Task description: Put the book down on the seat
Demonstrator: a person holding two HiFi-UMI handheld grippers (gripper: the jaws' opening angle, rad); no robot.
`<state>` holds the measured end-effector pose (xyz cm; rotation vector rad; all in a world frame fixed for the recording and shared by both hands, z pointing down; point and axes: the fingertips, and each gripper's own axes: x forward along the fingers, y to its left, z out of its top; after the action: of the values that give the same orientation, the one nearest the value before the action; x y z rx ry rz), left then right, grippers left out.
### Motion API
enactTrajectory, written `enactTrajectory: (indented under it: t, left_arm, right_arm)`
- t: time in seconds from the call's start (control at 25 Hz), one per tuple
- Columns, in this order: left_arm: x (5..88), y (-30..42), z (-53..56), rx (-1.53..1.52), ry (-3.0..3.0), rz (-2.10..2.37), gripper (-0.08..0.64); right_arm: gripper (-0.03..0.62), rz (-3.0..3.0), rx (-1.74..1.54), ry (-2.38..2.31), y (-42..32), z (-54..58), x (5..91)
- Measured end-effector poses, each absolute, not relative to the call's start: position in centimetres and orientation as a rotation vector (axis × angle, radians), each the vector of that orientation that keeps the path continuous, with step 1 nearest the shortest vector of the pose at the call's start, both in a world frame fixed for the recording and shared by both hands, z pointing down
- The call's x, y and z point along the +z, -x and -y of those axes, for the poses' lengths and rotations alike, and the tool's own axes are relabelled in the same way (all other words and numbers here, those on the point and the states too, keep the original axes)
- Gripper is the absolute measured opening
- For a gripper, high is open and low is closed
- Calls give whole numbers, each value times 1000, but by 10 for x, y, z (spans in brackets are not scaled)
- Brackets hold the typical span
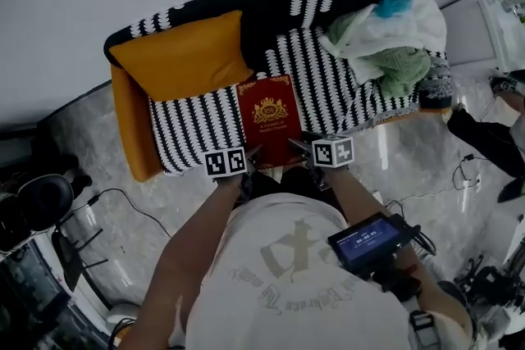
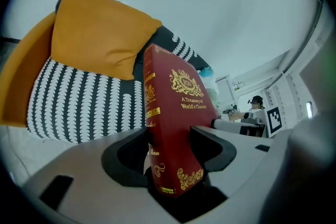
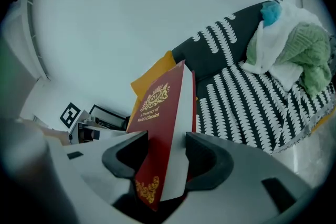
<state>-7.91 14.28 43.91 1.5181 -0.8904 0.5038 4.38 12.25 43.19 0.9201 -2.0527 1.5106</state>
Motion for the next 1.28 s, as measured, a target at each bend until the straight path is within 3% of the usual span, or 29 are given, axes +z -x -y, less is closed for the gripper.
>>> enactTrajectory:
  t: [1.28]
  left_arm:
    - [528,46,-102,460,-1321,1007,256]
  right_arm:
    - [233,1942,1507,-615,-73,-63,534]
